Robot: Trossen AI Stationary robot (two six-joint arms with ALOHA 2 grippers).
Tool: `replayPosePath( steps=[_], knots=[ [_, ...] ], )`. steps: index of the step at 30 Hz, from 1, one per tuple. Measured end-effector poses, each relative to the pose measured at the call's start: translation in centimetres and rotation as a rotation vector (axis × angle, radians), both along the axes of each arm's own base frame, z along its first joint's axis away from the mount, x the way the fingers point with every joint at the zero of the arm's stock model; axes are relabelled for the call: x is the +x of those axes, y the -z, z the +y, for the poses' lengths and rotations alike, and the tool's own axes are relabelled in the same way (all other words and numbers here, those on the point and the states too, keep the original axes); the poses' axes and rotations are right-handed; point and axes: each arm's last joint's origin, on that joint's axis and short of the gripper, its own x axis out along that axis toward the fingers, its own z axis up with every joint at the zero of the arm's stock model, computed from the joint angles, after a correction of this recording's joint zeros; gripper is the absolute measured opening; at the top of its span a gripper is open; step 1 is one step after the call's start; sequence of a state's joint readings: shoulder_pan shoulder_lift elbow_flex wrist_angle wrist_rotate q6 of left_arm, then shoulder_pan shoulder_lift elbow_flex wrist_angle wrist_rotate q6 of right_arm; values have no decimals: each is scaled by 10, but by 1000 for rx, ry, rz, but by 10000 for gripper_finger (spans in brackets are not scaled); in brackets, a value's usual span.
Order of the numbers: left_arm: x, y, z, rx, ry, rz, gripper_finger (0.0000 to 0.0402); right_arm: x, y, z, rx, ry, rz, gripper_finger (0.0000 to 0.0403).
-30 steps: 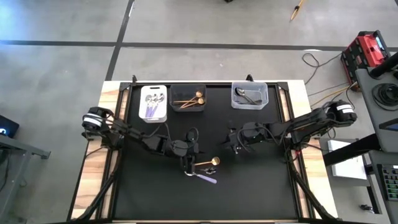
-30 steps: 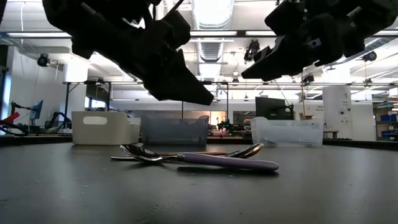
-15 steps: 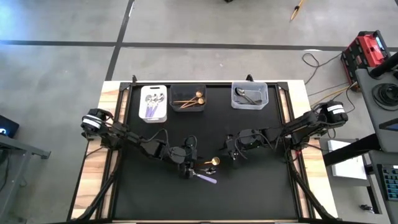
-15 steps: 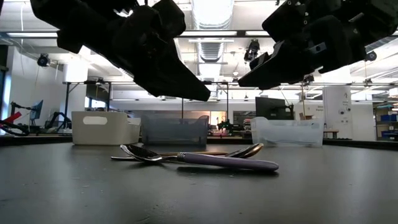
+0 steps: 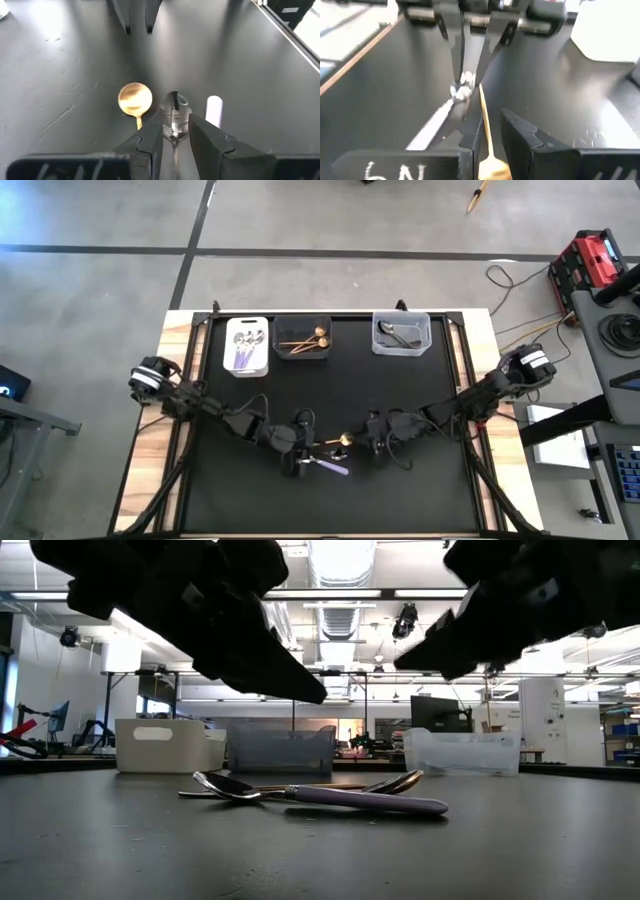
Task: Sort silverware by color (type)
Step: Put the purple spoon into the white bin
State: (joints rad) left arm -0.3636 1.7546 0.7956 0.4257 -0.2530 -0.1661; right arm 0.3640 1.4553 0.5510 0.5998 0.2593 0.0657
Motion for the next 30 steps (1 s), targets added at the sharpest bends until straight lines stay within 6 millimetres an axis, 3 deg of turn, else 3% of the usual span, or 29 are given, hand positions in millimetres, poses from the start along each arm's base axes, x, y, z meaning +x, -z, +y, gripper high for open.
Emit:
replayPosePath(
  steps=[14, 30],
  knots=[
    [-8, 10, -20, 6, 60, 31, 75, -3, -6, 35, 83, 31, -102, 59],
    [-12, 25, -24, 37, 76, 102, 75, 55, 15, 78, 52, 99, 23, 59]
  ],
)
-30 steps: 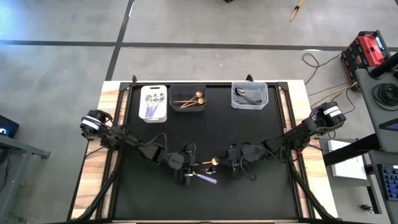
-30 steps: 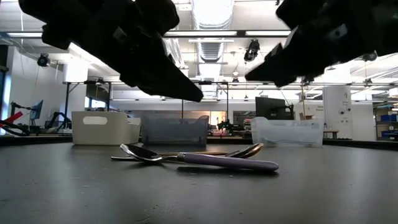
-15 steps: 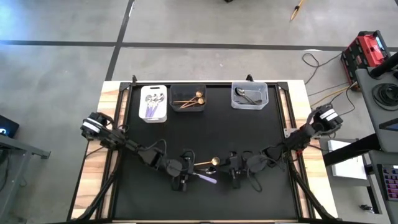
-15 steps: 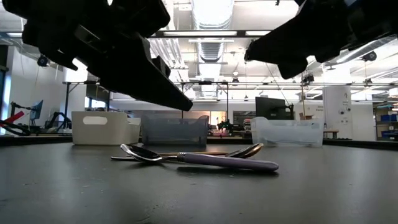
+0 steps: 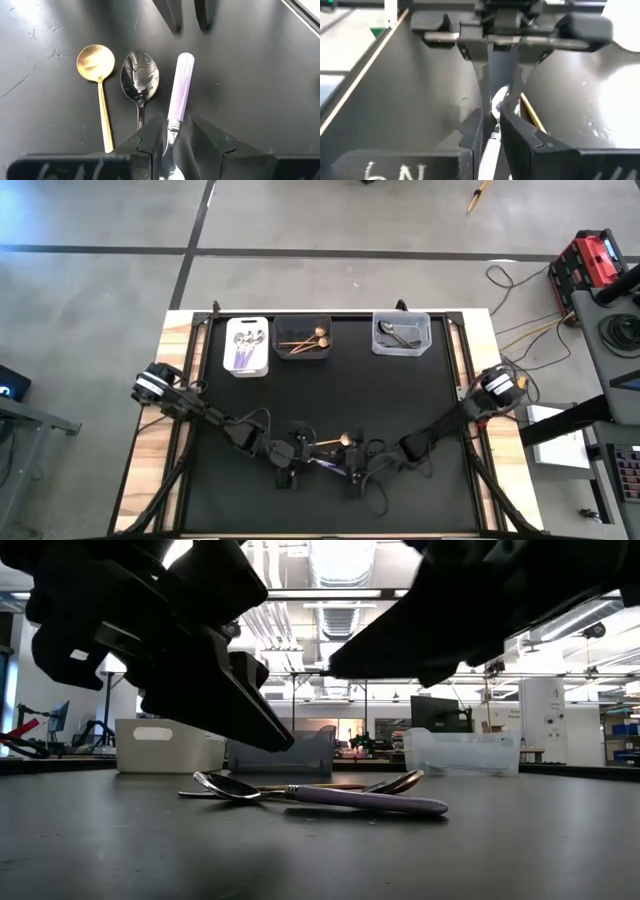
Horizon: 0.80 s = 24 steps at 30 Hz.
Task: Sort silverware by color (type)
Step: Put the purple spoon into the white bin
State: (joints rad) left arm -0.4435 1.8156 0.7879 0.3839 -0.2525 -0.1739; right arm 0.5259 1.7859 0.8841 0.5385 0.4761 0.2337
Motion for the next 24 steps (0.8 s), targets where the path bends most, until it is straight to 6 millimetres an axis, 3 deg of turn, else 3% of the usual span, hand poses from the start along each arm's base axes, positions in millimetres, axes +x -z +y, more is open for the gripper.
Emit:
replayPosePath(
  steps=[12, 19, 24],
  knots=[
    [-11, 7, -4, 55, 25, 112, 75, 35, -11, 19, -53, 95, 197, 59],
    [-20, 1, -3, 96, 34, 167, 75, 38, -18, 20, -46, 126, 267, 59],
    [-26, -15, 1, 137, 37, 161, 75, 38, -17, 21, -41, 127, 267, 59]
  ],
)
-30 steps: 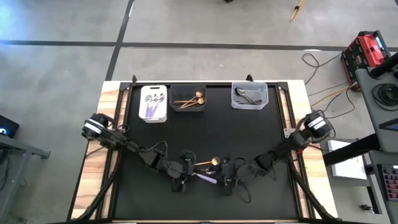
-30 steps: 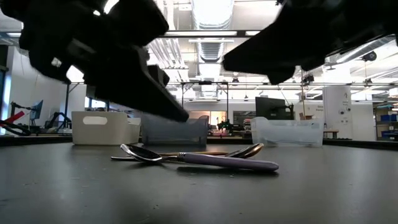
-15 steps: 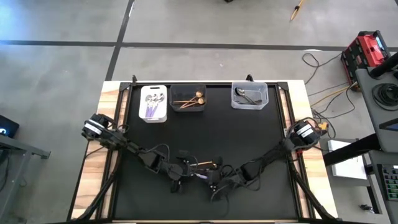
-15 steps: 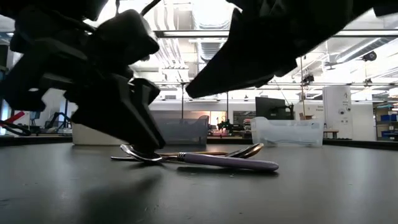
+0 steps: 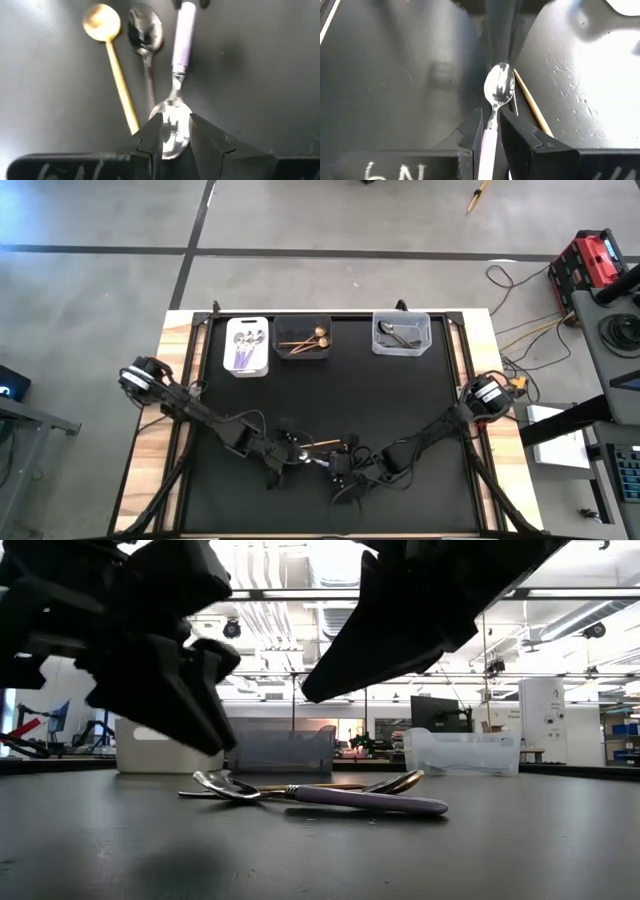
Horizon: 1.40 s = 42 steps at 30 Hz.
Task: Sort silverware by color (type)
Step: Put the purple spoon into the white bin
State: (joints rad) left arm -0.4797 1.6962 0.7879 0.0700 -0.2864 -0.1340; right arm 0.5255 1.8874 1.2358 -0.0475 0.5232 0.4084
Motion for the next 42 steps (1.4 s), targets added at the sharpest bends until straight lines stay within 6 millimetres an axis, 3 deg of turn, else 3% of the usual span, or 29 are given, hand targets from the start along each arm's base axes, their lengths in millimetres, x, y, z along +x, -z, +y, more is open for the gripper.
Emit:
replayPosePath(
  steps=[8, 17, 28, 33, 37, 42],
  knots=[
    [-7, 5, 11, 184, -78, -21, 75, 0, 0, 0, 15, 3, -3, 59],
    [-8, 16, 10, 143, -118, 2, 75, 1, 0, 0, 12, -3, -14, 59],
    [-8, 15, 3, 39, -81, -4, 75, 0, 2, 2, 53, -63, 18, 59],
    [-6, 13, 2, 33, -81, -15, 75, 2, 15, 4, 45, -69, 41, 60],
    [-5, 10, 0, 27, -76, -25, 75, 6, 26, 5, 45, -66, 72, 85],
    [-7, 6, -5, 33, -64, -43, 75, 14, 32, 7, 40, -46, 66, 145]
  ],
)
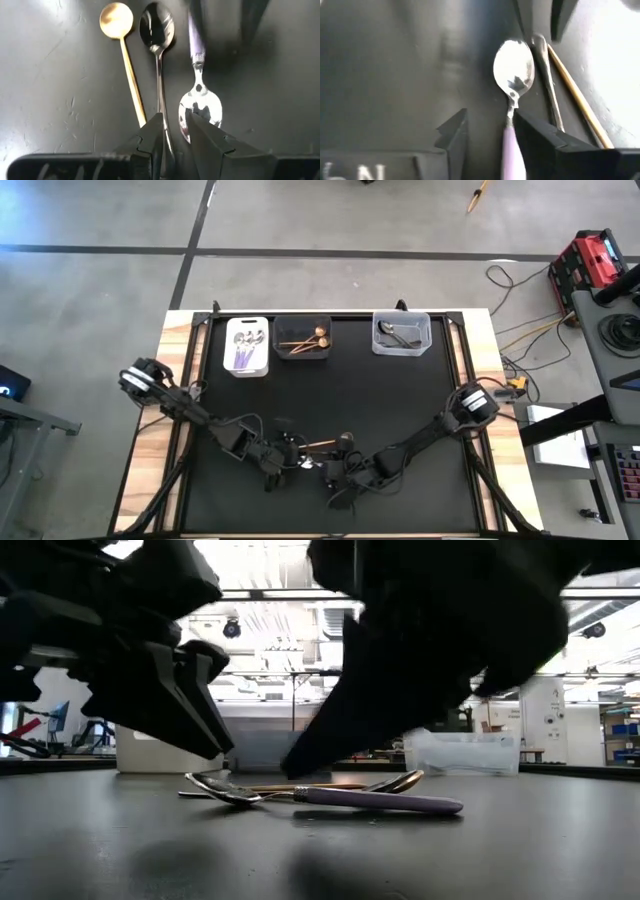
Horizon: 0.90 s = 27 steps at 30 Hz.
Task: Sort silverware by color (type)
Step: Put the purple spoon into the white bin
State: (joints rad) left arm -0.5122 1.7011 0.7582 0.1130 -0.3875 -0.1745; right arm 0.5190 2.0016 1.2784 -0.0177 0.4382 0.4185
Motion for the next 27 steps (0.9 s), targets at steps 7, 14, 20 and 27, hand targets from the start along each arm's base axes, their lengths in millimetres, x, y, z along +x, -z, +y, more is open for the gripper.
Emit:
replayPosePath(
  steps=[7, 14, 20, 27],
  knots=[
    [-6, -10, -7, 37, -2, -47, 75, 6, 6, -6, -42, 24, 31, 190],
    [-13, -25, -14, 84, -3, -121, 75, 6, 10, -11, -63, 40, 65, 175],
    [-23, -48, -19, 119, 8, -209, 75, 5, 12, -11, -49, 24, 81, 146],
    [-42, -83, -24, 123, 30, -329, 75, 5, 12, -11, -50, 21, 83, 119]
  ],
)
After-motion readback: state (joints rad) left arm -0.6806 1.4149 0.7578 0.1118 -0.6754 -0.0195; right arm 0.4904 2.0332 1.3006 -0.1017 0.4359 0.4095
